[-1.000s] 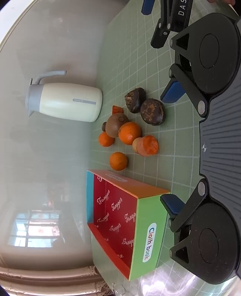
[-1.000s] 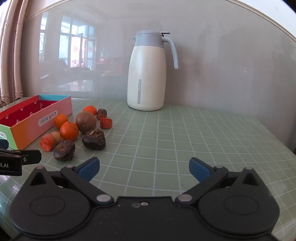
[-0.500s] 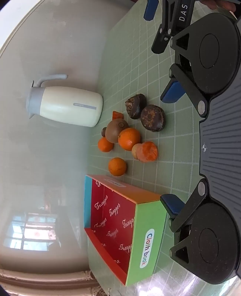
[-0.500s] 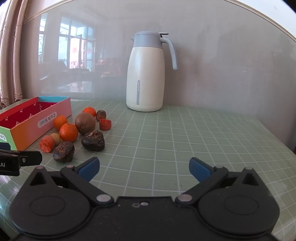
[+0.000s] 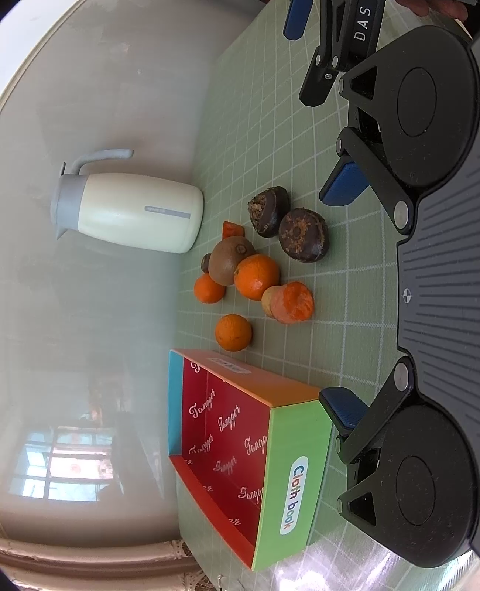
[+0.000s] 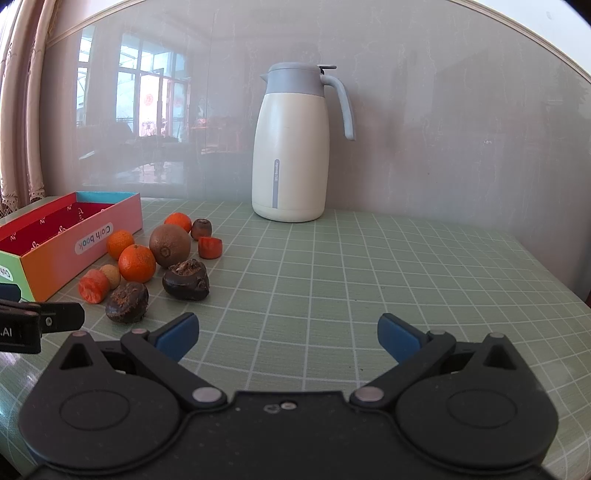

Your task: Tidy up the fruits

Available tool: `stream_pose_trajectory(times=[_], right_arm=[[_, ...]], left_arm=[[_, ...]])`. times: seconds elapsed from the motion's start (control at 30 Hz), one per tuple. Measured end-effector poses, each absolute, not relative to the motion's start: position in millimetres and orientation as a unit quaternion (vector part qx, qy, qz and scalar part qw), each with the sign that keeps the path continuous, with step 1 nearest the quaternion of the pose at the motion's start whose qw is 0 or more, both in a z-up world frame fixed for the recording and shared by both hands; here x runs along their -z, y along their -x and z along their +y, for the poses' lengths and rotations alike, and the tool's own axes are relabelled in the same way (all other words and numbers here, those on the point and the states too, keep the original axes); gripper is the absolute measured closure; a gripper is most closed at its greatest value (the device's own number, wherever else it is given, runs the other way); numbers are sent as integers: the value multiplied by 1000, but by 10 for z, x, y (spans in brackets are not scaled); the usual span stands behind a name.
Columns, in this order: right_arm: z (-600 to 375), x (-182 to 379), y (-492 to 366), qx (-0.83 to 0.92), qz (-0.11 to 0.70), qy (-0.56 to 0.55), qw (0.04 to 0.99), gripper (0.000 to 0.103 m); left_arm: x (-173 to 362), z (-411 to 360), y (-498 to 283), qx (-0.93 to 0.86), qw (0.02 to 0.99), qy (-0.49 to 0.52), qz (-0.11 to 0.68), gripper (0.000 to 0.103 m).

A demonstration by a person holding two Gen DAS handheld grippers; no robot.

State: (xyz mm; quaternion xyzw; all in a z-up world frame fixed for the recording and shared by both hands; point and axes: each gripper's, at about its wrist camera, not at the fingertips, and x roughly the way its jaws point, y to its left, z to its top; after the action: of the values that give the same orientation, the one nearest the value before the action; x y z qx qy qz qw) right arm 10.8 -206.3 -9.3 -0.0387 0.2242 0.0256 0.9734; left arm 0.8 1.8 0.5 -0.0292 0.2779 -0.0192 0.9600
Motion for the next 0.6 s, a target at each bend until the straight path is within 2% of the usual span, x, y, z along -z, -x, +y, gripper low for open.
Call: stream_pose_trajectory(times=[0.6], right_arm=[[-2057,106,-110,-25,224,39,974,0]], left_arm=[[0,25,-13,20,960,29,276,0]])
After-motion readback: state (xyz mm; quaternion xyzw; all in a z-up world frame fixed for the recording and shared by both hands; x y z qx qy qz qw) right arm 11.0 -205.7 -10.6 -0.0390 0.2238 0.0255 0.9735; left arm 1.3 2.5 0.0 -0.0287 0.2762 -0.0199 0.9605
